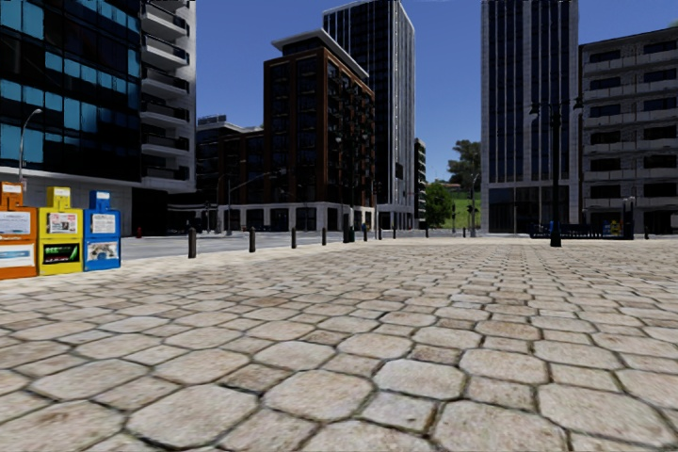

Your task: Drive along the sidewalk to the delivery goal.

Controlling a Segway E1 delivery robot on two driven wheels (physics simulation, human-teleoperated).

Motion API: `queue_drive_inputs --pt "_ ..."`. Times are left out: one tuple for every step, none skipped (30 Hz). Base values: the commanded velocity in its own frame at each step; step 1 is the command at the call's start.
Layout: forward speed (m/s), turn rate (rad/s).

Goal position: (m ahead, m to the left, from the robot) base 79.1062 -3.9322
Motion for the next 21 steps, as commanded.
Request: queue_drive_inputs --pt "2.00 -0.49" --pt "2.00 -0.49" --pt "2.00 -0.49" --pt "2.00 -0.49" --pt "2.00 -0.49" --pt "2.00 -0.49" --pt "2.00 -0.49" --pt "2.00 -0.49" --pt "2.00 -0.49" --pt "2.00 -0.49" --pt "2.00 -0.49" --pt "2.00 -0.49" --pt "2.00 -0.49" --pt "2.00 -0.49" --pt "2.00 -0.49" --pt "2.00 -0.49" --pt "2.00 -0.49" --pt "2.00 -0.49" --pt "2.00 -0.49" --pt "2.00 -0.49" --pt "2.00 -0.49"
